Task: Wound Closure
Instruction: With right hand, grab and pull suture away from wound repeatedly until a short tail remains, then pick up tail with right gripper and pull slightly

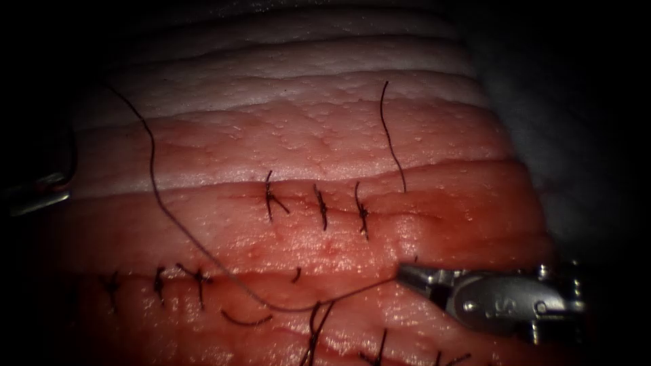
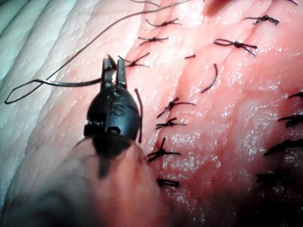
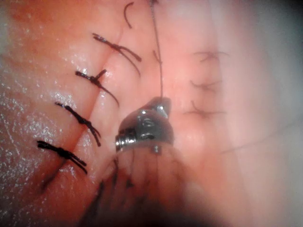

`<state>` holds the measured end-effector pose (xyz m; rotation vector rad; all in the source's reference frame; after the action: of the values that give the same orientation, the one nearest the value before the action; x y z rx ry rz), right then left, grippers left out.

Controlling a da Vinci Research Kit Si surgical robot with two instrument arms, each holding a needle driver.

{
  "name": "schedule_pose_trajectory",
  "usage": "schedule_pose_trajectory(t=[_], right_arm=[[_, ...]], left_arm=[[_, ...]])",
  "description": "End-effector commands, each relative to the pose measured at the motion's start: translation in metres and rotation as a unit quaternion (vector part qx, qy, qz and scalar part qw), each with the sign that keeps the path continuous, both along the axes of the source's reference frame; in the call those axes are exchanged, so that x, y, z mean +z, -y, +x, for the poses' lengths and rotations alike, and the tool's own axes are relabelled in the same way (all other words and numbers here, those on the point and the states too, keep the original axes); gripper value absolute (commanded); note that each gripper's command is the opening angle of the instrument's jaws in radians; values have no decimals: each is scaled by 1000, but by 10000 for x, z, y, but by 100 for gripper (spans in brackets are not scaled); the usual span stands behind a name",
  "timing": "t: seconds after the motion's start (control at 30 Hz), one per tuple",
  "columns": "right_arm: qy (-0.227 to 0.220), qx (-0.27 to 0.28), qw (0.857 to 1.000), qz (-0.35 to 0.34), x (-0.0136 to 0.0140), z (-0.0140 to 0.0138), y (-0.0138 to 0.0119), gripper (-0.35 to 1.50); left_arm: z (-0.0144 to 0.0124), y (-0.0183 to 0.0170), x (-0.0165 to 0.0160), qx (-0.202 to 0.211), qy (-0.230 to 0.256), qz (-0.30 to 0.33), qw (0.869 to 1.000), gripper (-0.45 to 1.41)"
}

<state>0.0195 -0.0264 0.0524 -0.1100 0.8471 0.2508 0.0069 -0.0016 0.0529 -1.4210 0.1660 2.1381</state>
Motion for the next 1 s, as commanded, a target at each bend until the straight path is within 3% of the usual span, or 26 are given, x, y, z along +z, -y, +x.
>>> schedule_pose_trajectory(t=[0.03,0.4,0.43,0.53,0.6,0.7,0.83,1.0], right_arm=[[-2,-1,1000,1,-5,14,9,-35],[-2,-11,1000,-6,-12,28,10,-35],[1,-16,1000,-12,-9,27,8,-13],[1,-20,1000,-17,0,22,2,111],[-2,-20,1000,-19,2,17,0,126],[-8,-20,1000,-22,1,5,-2,126],[-40,1,999,-19,-10,-34,-11,125],[-96,46,994,-27,0,-74,-56,106]], left_arm=[[-9,-5,13,-1,0,0,1000,-45],[-42,-38,54,5,5,2,1000,-45],[-45,-37,55,6,5,2,1000,-45],[-55,-35,61,20,13,-1,1000,-45],[-59,-34,65,27,15,-1,1000,-45],[-67,-36,75,35,20,4,999,-45],[-78,-34,97,37,29,13,999,-45],[-76,-31,100,40,28,18,999,-45]])
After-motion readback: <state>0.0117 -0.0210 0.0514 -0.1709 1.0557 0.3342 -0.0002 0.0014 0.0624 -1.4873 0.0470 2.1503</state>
